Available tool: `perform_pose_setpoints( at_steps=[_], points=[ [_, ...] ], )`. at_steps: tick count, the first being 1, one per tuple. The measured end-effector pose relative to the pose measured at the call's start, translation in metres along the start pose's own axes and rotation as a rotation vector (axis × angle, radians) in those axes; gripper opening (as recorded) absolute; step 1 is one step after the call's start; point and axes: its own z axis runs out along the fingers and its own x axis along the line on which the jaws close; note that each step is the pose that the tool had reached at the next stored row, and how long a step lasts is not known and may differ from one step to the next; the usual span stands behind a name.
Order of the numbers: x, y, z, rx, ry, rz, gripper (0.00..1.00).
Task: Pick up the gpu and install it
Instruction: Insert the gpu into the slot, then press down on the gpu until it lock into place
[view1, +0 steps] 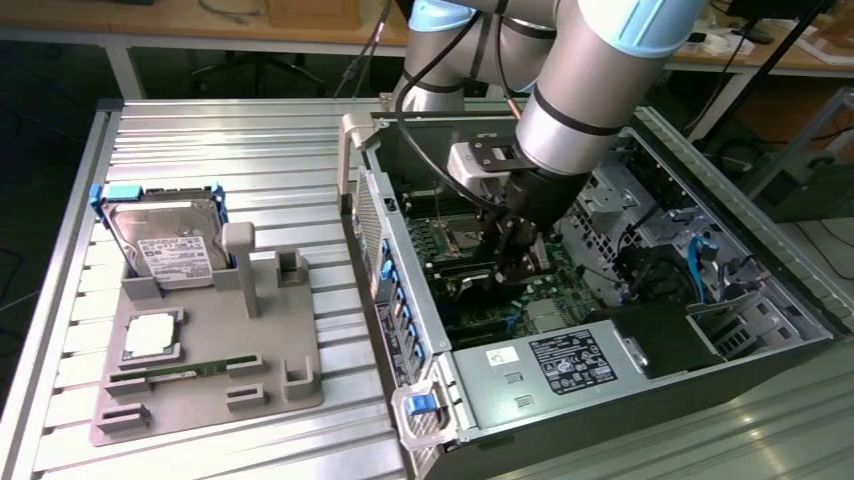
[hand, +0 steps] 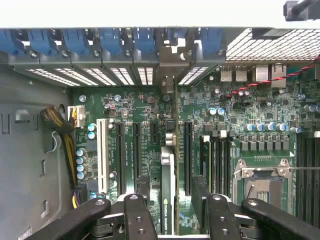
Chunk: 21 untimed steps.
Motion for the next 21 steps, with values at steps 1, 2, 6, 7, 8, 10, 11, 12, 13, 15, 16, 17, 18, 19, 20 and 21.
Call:
perform_pose_setpoints(
  at_steps=[1,2,6,7,8,10,11,12,13,15,16,17,18,19,20,21],
  points=[
    [0.0,0.0,0.0,0.0,0.0,0.0,0.47],
    [0.0,0.0,-0.0001,-0.0001,0.0002,0.0,0.45],
    [0.0,0.0,-0.0001,-0.0001,0.0002,0.0,0.2],
    [0.0,0.0,-0.0001,-0.0001,0.0002,0.0,0.2],
    [0.0,0.0,-0.0001,-0.0001,0.0001,0.0,0.14],
    [0.0,0.0,-0.0001,-0.0001,0.0002,0.0,0.11],
    [0.0,0.0,-0.0001,-0.0001,0.0002,0.0,0.11],
    [0.0,0.0,-0.0001,-0.0001,0.0002,0.0,0.11],
    [0.0,0.0,-0.0001,-0.0001,0.0002,0.0,0.11],
    [0.0,0.0,-0.0001,-0.0001,0.0002,0.0,0.11],
    [0.0,0.0,-0.0001,-0.0001,0.0002,0.0,0.11],
    [0.0,0.0,-0.0001,-0.0001,0.0002,0.0,0.11],
    [0.0,0.0,-0.0001,-0.0001,0.0007,0.0,0.11],
    [0.0,0.0,-0.0001,-0.0001,0.001,0.0,0.11],
    [0.0,0.0,-0.0001,-0.0001,0.0011,0.0,0.11],
    [0.0,0.0,-0.0001,-0.0001,0.0011,0.0,0.11]
  ],
)
